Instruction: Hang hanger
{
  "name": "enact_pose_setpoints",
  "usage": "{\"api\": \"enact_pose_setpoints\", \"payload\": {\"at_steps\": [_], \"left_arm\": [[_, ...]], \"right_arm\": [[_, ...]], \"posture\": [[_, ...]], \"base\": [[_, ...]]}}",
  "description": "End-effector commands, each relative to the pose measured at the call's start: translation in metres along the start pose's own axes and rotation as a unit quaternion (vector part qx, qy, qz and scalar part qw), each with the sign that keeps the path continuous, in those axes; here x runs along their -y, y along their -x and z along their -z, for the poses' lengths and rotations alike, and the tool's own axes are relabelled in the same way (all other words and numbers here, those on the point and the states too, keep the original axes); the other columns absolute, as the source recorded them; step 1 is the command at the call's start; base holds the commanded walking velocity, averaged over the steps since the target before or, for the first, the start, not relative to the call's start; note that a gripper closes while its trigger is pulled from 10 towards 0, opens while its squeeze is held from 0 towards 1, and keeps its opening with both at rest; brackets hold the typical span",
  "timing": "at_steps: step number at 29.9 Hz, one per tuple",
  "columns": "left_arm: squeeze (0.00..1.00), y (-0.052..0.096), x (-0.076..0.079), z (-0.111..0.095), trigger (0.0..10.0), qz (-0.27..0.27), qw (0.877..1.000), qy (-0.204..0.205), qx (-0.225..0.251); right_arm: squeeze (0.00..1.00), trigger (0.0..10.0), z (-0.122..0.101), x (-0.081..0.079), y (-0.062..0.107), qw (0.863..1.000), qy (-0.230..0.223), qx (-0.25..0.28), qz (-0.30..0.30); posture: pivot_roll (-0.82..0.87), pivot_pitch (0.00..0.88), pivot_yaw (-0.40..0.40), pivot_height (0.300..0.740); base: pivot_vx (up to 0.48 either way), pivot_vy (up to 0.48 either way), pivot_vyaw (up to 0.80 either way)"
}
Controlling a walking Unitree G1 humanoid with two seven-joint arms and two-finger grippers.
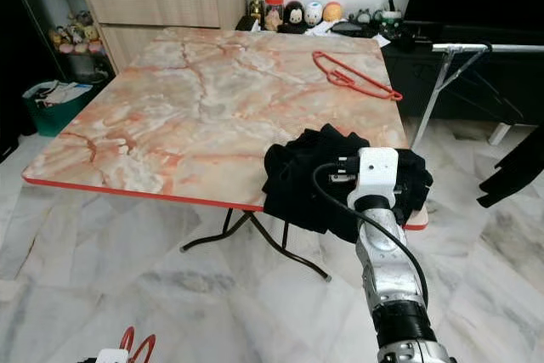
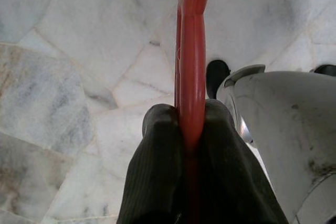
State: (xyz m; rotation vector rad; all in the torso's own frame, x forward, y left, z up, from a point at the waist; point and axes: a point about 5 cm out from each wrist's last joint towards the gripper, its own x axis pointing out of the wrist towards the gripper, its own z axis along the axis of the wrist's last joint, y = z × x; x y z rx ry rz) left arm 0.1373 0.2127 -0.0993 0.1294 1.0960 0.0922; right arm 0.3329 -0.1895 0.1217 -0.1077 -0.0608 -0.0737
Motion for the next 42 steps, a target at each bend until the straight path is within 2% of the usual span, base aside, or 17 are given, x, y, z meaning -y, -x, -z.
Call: {"api": "enact_pose_setpoints", "payload": {"at_steps": [1,22,30,36,38,42], "left_arm": [[0.00,0.001,0.013,0.008,10.0,0.026,1.000,-0.005,-0.017],[0.00,0.001,0.013,0.006,10.0,0.032,0.999,-0.005,-0.017],[0.00,0.000,0.013,0.007,10.0,0.037,0.999,-0.008,-0.021],[0.00,0.000,0.014,0.007,10.0,0.041,0.999,-0.013,-0.026],[0.00,0.001,0.014,0.007,10.0,0.040,0.999,-0.020,-0.024],[0.00,0.001,0.013,0.008,10.0,0.039,0.999,-0.026,-0.028]], "right_arm": [[0.00,10.0,-0.008,-0.004,-0.004,1.000,-0.005,0.013,-0.003],[0.00,10.0,-0.011,-0.006,-0.006,1.000,-0.012,0.015,0.000],[0.00,10.0,-0.008,-0.011,-0.004,1.000,-0.015,0.010,-0.013],[0.00,10.0,-0.001,-0.013,0.005,1.000,-0.012,-0.002,-0.026],[0.00,10.0,0.004,-0.011,0.019,0.999,-0.009,-0.012,-0.034],[0.00,10.0,0.009,-0.011,0.028,0.999,-0.009,-0.022,-0.040]], "posture": [[0.01,0.000,-0.028,0.740],[0.01,0.000,-0.028,0.740],[0.01,0.000,-0.030,0.740],[0.02,0.000,-0.032,0.740],[0.01,0.000,-0.035,0.740],[0.01,0.000,-0.038,0.740]], "base": [[0.371,0.000,0.00],[0.431,0.000,0.00],[0.038,0.000,0.00],[0.000,0.000,0.00],[0.000,0.000,0.00],[0.000,0.000,0.00]]}}
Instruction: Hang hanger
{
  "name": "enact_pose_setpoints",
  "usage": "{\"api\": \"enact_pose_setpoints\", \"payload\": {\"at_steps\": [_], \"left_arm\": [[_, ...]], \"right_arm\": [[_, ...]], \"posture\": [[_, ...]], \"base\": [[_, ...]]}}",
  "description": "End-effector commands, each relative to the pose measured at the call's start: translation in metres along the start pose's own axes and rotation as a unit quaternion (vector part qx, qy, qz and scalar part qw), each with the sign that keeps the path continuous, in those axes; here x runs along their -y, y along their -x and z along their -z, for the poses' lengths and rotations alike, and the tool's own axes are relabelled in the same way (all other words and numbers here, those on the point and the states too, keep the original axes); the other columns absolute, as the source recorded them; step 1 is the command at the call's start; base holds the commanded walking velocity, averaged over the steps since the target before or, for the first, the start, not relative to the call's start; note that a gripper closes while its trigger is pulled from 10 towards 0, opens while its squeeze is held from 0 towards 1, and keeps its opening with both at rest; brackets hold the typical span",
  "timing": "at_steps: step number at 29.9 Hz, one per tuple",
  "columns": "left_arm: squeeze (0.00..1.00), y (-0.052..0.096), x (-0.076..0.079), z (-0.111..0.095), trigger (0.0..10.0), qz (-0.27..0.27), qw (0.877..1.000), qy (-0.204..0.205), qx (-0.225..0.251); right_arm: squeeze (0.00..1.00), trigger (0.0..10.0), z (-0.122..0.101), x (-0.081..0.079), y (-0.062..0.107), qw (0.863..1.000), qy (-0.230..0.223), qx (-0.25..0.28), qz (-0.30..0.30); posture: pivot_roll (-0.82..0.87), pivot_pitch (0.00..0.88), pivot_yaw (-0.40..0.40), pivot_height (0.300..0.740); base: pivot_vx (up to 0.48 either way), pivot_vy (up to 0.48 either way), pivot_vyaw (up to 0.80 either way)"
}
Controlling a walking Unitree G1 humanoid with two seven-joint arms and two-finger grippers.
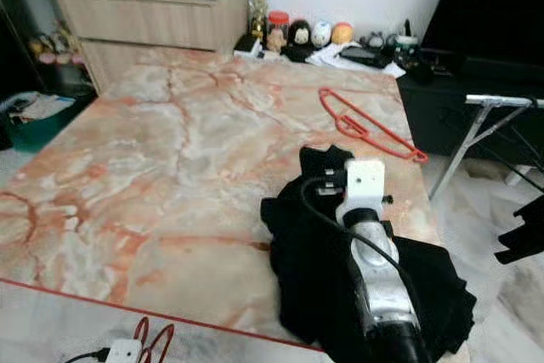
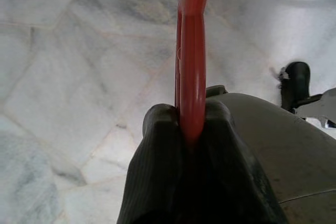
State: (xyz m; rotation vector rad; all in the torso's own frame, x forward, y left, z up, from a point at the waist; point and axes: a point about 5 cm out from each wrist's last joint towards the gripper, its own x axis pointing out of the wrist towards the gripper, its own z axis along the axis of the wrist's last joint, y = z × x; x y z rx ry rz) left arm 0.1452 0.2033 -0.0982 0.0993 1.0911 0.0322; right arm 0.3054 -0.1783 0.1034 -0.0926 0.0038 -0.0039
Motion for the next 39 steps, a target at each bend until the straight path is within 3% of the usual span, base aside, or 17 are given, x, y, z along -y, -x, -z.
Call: {"api": "enact_pose_setpoints", "payload": {"at_steps": [1,7,8,21,37,38,39], "left_arm": [[0.00,0.002,0.004,0.016,10.0,0.008,0.999,-0.022,-0.032],[0.00,0.002,0.005,0.017,10.0,0.004,0.999,-0.015,-0.036],[0.00,0.002,0.005,0.018,10.0,0.005,0.999,-0.016,-0.036],[0.00,0.002,0.005,0.017,10.0,0.008,0.999,-0.022,-0.029],[0.00,0.002,0.004,0.015,10.0,0.011,0.999,-0.020,-0.028],[0.00,0.002,0.004,0.015,10.0,0.011,0.999,-0.020,-0.027],[0.00,0.002,0.004,0.015,10.0,0.011,0.999,-0.020,-0.027]], "right_arm": [[0.00,10.0,-0.007,0.000,-0.001,1.000,-0.001,0.009,-0.004],[0.00,10.0,0.000,0.001,0.013,1.000,0.001,-0.016,-0.001],[1.00,10.0,-0.001,0.001,0.015,1.000,-0.001,-0.017,-0.002],[1.00,10.0,-0.003,0.000,0.037,0.999,-0.005,-0.028,-0.018],[1.00,10.0,-0.004,-0.001,0.036,0.999,-0.009,-0.036,-0.010],[0.41,10.0,-0.004,-0.001,0.037,0.999,-0.007,-0.037,-0.011],[0.07,10.0,-0.004,-0.001,0.037,0.999,-0.007,-0.037,-0.011]], "posture": [[0.01,0.000,-0.038,0.740],[0.01,0.000,-0.038,0.740],[0.01,0.000,-0.040,0.740],[0.00,0.000,-0.038,0.740],[0.01,0.000,-0.040,0.740],[0.01,0.000,-0.040,0.740],[0.01,0.000,-0.040,0.740]], "base": [[0.000,0.000,0.00],[0.000,0.000,0.00],[0.000,0.000,0.00],[0.000,0.000,0.00],[0.000,0.000,0.00],[0.000,0.000,0.00],[0.000,0.000,0.00]]}}
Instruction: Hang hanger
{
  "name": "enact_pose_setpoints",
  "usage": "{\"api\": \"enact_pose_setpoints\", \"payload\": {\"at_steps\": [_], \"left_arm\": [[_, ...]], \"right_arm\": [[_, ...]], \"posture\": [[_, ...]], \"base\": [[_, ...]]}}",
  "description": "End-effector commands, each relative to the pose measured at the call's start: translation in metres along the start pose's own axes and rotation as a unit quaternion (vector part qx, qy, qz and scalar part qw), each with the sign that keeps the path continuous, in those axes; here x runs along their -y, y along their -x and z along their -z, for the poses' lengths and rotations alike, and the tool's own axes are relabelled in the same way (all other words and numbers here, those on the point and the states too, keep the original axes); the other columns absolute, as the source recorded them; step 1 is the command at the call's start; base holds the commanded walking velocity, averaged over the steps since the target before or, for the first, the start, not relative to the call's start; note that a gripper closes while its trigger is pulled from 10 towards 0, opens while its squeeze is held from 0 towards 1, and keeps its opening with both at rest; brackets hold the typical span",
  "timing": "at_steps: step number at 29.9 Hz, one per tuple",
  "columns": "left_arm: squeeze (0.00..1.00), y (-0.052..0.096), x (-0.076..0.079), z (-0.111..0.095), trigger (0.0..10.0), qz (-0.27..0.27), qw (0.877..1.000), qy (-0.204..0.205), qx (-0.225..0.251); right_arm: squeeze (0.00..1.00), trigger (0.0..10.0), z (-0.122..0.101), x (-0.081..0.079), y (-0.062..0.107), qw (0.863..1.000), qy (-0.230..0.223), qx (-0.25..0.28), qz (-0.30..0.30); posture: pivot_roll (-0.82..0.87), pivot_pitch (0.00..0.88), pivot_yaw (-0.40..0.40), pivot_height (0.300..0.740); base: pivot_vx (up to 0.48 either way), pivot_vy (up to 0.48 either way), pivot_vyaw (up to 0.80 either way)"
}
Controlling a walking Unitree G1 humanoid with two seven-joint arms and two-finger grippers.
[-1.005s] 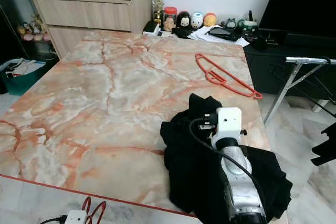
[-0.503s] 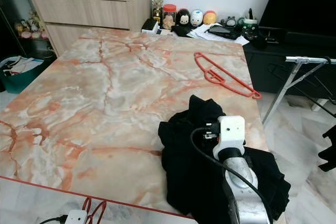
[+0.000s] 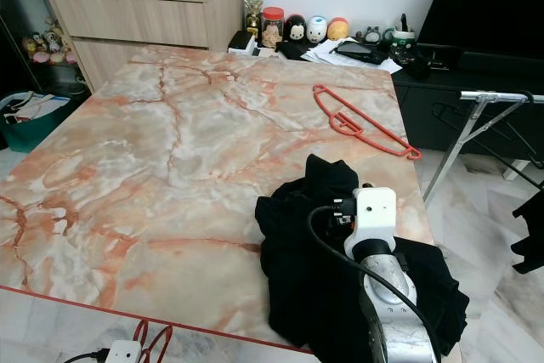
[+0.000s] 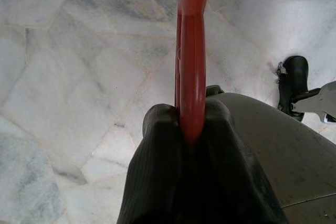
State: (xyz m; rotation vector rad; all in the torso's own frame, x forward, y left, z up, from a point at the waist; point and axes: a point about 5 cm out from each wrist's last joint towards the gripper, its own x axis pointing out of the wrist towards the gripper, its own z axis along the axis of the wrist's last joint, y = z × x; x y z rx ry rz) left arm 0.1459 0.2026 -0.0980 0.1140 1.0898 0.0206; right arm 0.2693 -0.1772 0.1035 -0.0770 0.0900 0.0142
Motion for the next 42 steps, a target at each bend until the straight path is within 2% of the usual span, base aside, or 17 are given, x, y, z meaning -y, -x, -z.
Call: {"api": "enact_pose_setpoints", "payload": {"at_steps": [1,13,42], "left_arm": [[0.00,0.0019,0.0036,0.0160,10.0,0.010,0.999,-0.012,-0.028],[0.00,0.0019,0.0040,0.0159,10.0,0.009,1.000,-0.010,-0.028],[0.00,0.0020,0.0041,0.0164,10.0,0.009,1.000,-0.009,-0.027]], "right_arm": [[0.00,10.0,-0.0036,-0.0005,0.0006,1.000,0.003,0.005,-0.001],[0.00,10.0,-0.0040,-0.0002,-0.0030,1.000,0.002,0.006,0.002],[0.00,10.0,-0.0032,-0.0010,-0.0063,1.000,0.003,0.008,0.003]], "posture": [[0.01,0.000,-0.040,0.740],[0.01,0.000,-0.043,0.740],[0.01,0.000,-0.040,0.740]], "base": [[0.000,0.000,0.00],[0.000,0.000,0.00],[-0.285,0.000,0.00]]}}
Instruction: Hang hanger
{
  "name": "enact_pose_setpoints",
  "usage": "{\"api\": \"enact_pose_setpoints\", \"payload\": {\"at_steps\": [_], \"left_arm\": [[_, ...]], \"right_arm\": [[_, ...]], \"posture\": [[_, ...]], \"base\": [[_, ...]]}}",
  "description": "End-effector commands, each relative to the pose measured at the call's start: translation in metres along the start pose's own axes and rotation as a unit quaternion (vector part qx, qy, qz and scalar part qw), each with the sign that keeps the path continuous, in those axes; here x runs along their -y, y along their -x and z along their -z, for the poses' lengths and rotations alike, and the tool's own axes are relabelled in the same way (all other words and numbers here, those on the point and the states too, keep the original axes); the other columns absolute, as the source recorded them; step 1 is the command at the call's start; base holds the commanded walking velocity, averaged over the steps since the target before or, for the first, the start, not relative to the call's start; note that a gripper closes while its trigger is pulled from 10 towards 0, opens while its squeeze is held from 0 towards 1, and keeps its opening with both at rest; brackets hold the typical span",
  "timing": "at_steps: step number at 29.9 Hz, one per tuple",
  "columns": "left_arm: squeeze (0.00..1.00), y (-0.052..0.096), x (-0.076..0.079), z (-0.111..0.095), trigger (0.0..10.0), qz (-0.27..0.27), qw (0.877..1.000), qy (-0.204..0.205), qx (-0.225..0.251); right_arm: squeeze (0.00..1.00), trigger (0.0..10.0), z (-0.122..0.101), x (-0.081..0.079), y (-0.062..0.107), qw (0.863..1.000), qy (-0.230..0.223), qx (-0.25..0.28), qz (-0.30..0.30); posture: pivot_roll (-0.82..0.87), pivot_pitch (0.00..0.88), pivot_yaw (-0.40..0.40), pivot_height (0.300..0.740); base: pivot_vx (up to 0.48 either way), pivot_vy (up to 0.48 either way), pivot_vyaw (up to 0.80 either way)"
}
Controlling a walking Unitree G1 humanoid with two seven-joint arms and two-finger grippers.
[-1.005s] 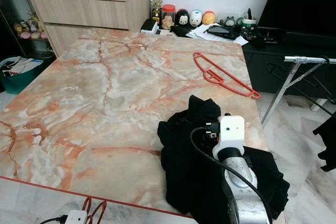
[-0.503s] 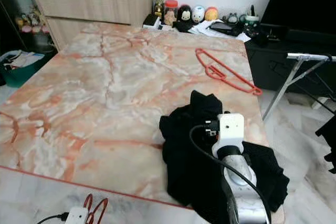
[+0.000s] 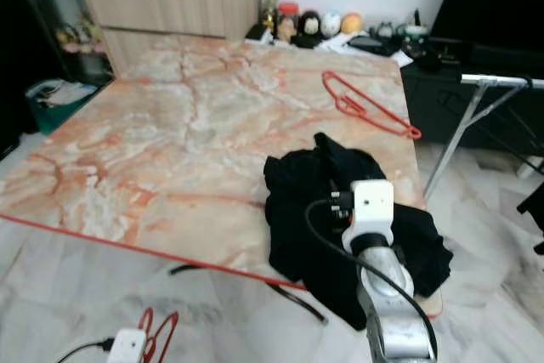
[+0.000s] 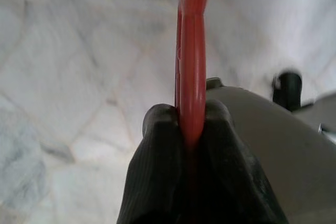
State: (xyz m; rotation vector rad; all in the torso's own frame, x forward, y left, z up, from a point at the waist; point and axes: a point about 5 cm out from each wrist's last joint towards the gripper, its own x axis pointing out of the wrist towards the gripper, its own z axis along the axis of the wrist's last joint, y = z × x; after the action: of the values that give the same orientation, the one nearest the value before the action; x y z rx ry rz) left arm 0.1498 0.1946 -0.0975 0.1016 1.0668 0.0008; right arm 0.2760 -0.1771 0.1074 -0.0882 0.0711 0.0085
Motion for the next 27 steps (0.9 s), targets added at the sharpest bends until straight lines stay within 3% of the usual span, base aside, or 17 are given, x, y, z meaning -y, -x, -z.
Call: {"api": "enact_pose_setpoints", "payload": {"at_steps": [1,27], "left_arm": [[0.00,0.0033,-0.0035,0.0207,10.0,-0.001,0.999,-0.009,-0.040],[0.00,0.0031,-0.0043,0.0190,10.0,-0.004,0.999,-0.010,-0.035]], "right_arm": [[0.00,10.0,0.0018,-0.0010,0.0000,1.000,-0.002,-0.002,0.001],[0.00,10.0,0.0080,-0.0033,-0.0095,1.000,-0.004,-0.004,-0.006]], "posture": [[0.01,0.000,-0.040,0.740],[0.02,0.000,-0.039,0.740]], "base": [[-0.304,0.000,0.00],[-0.303,0.000,0.00]]}}
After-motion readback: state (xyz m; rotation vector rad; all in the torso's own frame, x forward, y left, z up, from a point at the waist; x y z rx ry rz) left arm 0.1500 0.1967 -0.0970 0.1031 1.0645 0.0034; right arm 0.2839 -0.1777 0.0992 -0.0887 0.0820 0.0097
